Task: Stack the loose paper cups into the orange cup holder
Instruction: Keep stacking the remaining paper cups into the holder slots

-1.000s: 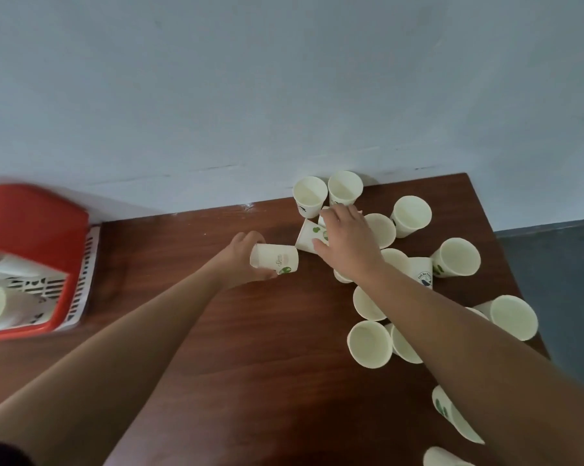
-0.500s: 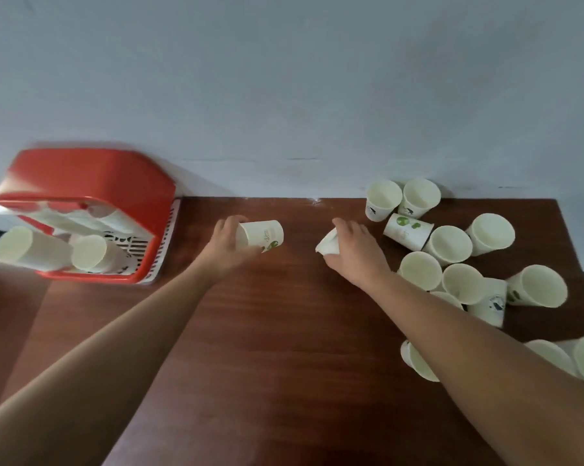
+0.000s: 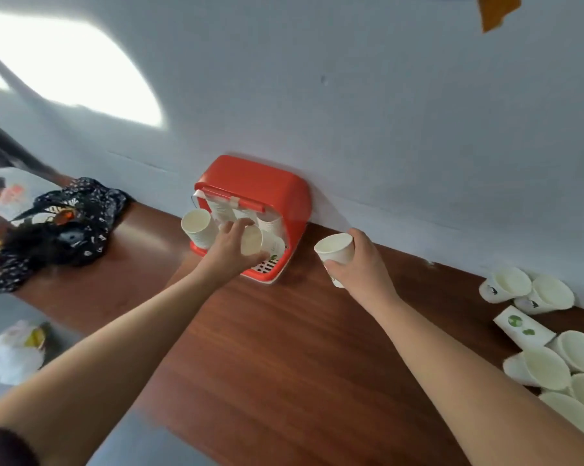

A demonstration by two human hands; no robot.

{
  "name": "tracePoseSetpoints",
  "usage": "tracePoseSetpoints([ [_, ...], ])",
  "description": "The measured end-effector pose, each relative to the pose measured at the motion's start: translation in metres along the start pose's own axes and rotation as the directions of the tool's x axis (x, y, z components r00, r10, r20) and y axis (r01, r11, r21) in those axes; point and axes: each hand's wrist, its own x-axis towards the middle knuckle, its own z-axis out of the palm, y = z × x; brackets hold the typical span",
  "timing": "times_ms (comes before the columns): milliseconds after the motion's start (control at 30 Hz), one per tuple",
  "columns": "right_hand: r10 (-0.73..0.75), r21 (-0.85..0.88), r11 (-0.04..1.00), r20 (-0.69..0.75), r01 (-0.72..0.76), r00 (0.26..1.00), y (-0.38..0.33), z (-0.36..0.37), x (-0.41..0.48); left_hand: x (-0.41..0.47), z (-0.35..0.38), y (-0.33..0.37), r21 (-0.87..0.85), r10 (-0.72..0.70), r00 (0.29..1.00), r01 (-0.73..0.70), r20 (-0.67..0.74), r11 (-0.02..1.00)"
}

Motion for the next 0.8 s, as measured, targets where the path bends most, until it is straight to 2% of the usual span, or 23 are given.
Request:
tracePoseSetpoints([
  [133, -0.032, 0.008, 0.999, 0.005, 0.032, 0.999, -0.038, 0.039, 0.009, 0.013, -0.028, -0.039, -0.032, -0.048, 0.998, 0.047, -0.032, 0.998],
  [267, -0.037, 0.031, 0.999, 0.007, 0.037, 0.999, -0.063, 0.070, 0.024, 0.038, -0.037, -0.061, -0.005, -0.019, 1.000, 0.019, -0.018, 1.000],
  [433, 0.005, 0.041, 0.999, 0.006, -0.005, 1.000, -0.078, 0.099, 0.040, 0.069, -0.026, -0.085, 0.195, 0.071, 0.989, -0.096, 0.129, 0.976],
  [567, 0.038, 0.049, 0.998, -0.014, -0.037, 0.999, -0.075, 0.120, 0.045, 0.080, -0.006, -0.106, 0.247, 0.126, 0.960, -0.190, 0.251, 0.950],
  [700, 0.100, 0.027, 0.995, 0.017, -0.100, 0.995, -0.070, 0.136, 0.049, 0.087, 0.011, -0.120, 0.207, 0.164, 0.927, -0.244, 0.338, 0.947],
  [800, 0.070, 0.070, 0.995, -0.027, -0.068, 0.997, -0.073, 0.141, 0.049, 0.087, 0.015, -0.129, 0.090, 0.214, 0.908, -0.262, 0.361, 0.961],
])
